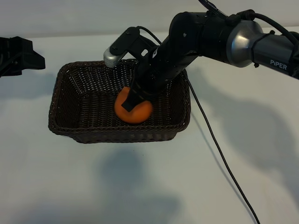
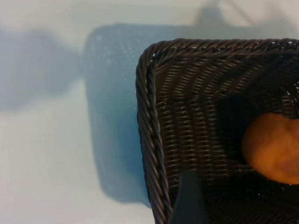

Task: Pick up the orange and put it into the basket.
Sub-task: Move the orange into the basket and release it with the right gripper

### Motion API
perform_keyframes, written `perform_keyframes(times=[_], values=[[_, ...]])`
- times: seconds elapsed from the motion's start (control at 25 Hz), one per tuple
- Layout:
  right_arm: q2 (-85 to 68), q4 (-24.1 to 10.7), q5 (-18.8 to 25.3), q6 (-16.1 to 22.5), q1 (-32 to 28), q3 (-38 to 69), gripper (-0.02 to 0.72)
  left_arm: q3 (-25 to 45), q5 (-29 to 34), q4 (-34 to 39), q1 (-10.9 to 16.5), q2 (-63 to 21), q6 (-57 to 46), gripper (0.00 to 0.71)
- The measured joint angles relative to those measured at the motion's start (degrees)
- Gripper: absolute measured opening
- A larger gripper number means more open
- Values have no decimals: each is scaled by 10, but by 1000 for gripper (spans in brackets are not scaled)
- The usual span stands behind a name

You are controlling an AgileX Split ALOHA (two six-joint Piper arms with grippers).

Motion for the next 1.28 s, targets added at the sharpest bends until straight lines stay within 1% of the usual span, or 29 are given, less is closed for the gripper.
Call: perform_keyframes(times=[0.92, 1.04, 1.12, 1.16, 1.2, 1.28], values=[[24, 1, -10, 0, 0, 0, 44, 0, 2, 0, 0, 0, -2, 590], [24, 1, -10, 0, 0, 0, 53, 0, 3, 0, 0, 0, -2, 590], [24, 1, -9, 2, 0, 0, 91, 0, 4, 0, 0, 0, -2, 590], [24, 1, -8, 6, 0, 0, 133, 0, 4, 0, 0, 0, -2, 590], [24, 1, -6, 9, 0, 0, 181, 0, 4, 0, 0, 0, -2, 590], [24, 2, -1, 12, 0, 0, 335, 0, 4, 0, 0, 0, -2, 590]])
